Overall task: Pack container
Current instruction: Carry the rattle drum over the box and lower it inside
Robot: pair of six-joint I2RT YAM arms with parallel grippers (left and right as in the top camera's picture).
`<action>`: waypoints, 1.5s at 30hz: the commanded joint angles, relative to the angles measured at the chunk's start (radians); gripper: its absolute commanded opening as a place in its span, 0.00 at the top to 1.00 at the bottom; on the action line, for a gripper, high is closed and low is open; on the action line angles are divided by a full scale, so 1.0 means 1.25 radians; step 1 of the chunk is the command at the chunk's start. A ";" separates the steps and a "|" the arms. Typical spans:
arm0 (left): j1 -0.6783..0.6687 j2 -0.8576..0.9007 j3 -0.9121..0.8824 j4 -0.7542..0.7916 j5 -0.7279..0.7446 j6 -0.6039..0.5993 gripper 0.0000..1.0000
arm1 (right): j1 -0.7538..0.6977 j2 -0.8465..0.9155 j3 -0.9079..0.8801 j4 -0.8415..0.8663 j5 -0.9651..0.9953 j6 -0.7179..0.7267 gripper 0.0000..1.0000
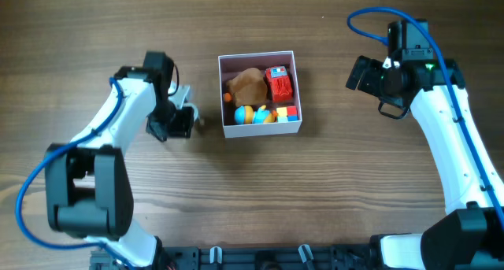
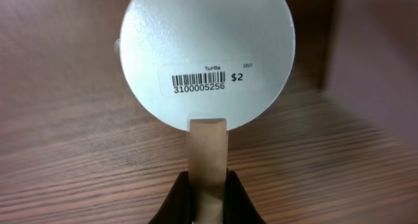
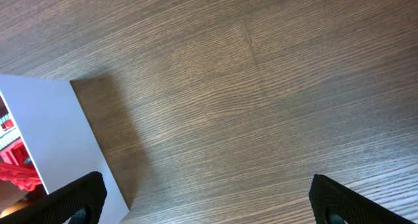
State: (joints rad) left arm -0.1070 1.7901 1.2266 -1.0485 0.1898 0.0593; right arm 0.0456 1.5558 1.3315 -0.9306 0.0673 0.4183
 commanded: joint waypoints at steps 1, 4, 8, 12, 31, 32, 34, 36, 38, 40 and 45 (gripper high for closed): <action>-0.026 -0.079 0.082 -0.012 0.022 -0.038 0.96 | -0.002 0.005 -0.003 0.002 -0.008 0.001 0.00; -0.054 -0.115 0.121 -0.019 0.025 -0.037 0.96 | -0.002 0.005 -0.003 0.002 -0.008 0.001 0.00; -0.124 -0.154 0.153 0.000 0.025 -0.037 0.96 | -0.002 0.005 -0.003 0.002 -0.008 0.001 0.00; -0.220 -0.163 0.153 0.052 0.024 -0.037 0.96 | -0.002 0.005 -0.003 0.002 -0.008 0.001 0.00; -0.371 0.074 0.153 0.241 -0.038 -0.100 0.96 | -0.002 0.005 -0.003 0.002 -0.008 0.001 0.00; -0.372 0.078 0.153 0.240 -0.035 -0.100 0.96 | -0.002 0.005 -0.003 0.002 -0.008 0.001 0.00; -0.377 0.085 0.153 0.230 -0.032 -0.120 0.96 | -0.002 0.005 -0.003 0.002 -0.008 0.001 0.00; -0.385 0.088 0.153 0.219 -0.033 -0.130 0.96 | -0.002 0.005 -0.003 0.002 -0.008 0.001 0.00; -0.394 0.088 0.153 0.212 -0.034 -0.132 0.96 | -0.002 0.005 -0.003 0.002 -0.008 0.001 0.00; -0.400 0.088 0.153 0.201 -0.034 -0.139 0.96 | -0.002 0.005 -0.003 0.002 -0.008 0.001 0.00; -0.403 0.088 0.153 0.162 -0.033 -0.169 0.96 | -0.002 0.005 -0.003 0.002 -0.008 0.001 0.00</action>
State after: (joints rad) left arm -0.6044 1.8946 1.4082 -0.8158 0.1467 -0.1066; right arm 0.0456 1.5558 1.3315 -0.9306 0.0673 0.4183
